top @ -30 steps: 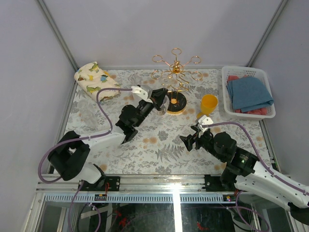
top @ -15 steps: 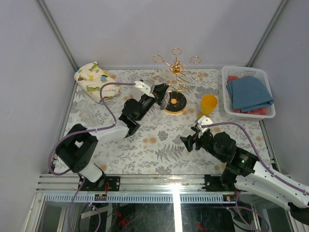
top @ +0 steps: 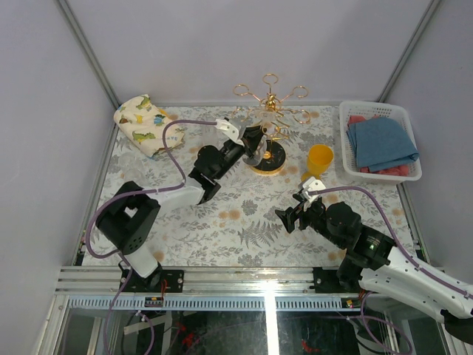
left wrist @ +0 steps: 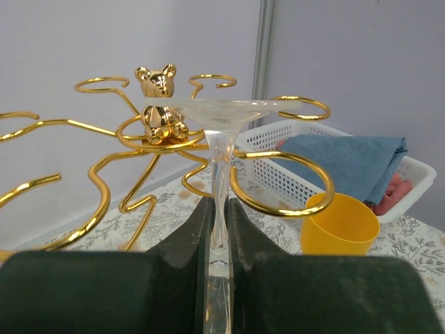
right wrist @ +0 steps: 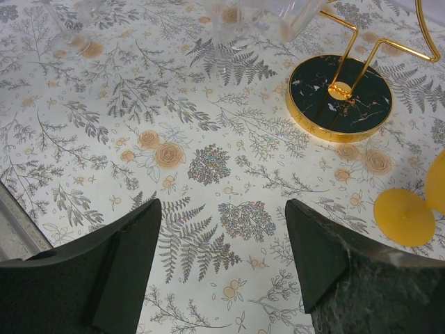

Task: Place the wine glass upside down on the wine glass rack
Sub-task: Turn the wine glass upside down at the wine rack.

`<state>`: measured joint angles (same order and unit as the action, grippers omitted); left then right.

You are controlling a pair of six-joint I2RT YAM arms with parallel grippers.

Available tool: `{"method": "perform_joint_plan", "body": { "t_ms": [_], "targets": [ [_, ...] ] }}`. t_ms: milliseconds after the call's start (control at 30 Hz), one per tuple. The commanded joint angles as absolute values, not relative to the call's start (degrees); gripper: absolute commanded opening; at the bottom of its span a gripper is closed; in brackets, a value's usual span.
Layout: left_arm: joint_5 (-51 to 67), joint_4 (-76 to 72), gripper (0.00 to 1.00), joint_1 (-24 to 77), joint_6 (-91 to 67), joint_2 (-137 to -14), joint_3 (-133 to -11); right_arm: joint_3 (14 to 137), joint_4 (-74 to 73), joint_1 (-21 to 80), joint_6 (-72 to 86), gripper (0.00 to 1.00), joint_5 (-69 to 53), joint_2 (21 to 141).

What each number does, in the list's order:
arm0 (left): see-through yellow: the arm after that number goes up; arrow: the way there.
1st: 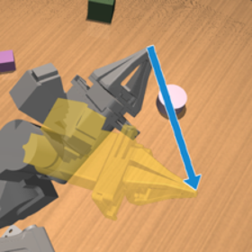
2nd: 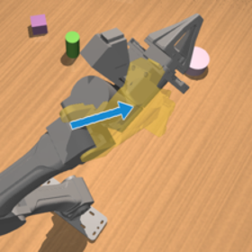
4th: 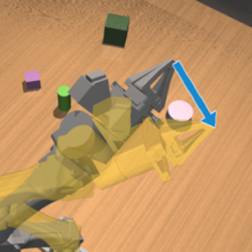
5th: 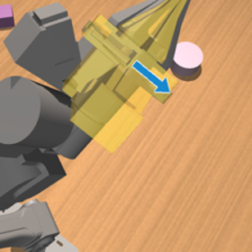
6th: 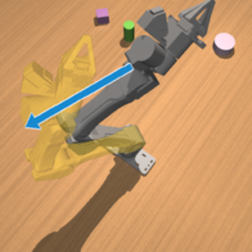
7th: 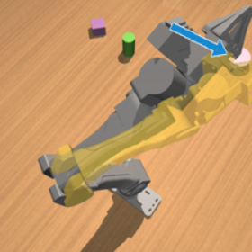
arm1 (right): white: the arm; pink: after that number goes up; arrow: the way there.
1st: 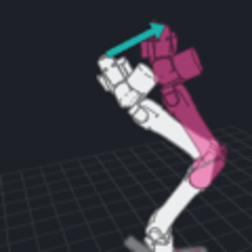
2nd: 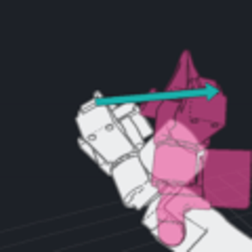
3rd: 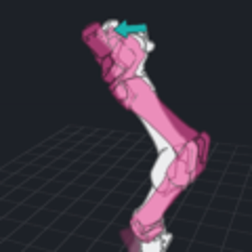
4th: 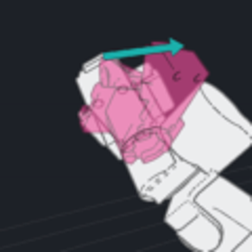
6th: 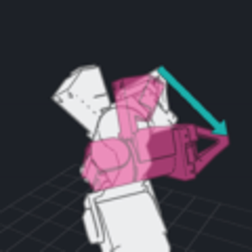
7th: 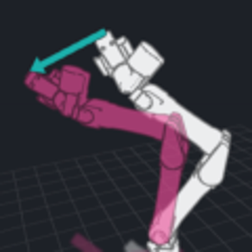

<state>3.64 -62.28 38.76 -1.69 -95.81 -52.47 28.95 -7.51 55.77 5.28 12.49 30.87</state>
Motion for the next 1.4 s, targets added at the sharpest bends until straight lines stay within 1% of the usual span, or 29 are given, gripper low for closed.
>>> {"method": "perform_joint_plan", "body": {
  "t_ms": [0, 400, 767, 1100, 1367],
  "targets": [
    [6.2, -66.7, 0.0, 38.3, -2.1, -96.1, -55.9, 30.3, -6.3, 55.9, 6.0, 0.8, 12.3, 30.8],
    [10.8, -62.6, 0.0, 38.3, -2.3, -98.3, -59.6, 29.9, -6.7, 55.9, 6.2, 0.82, 12.4, 30.2],
    [13.3, -60.8, 0.0, 38.3, -2.4, -98.8, -60.6, 29.6, -6.2, 55.9, 6.1, 0.92, 12.0, 30.7],
    [17.1, -58.6, 0.0, 38.3, -2.2, -99.7, -62.1, 29.6, -6.1, 55.9, 6.2, 0.94, 11.8, 31.0],
    [18.1, -61.7, 0.0, 38.3, -4.6, -98.4, -59.1, 29.4, -5.8, 55.9, 6.2, 0.94, 12.1, 31.1]
  ]
}}
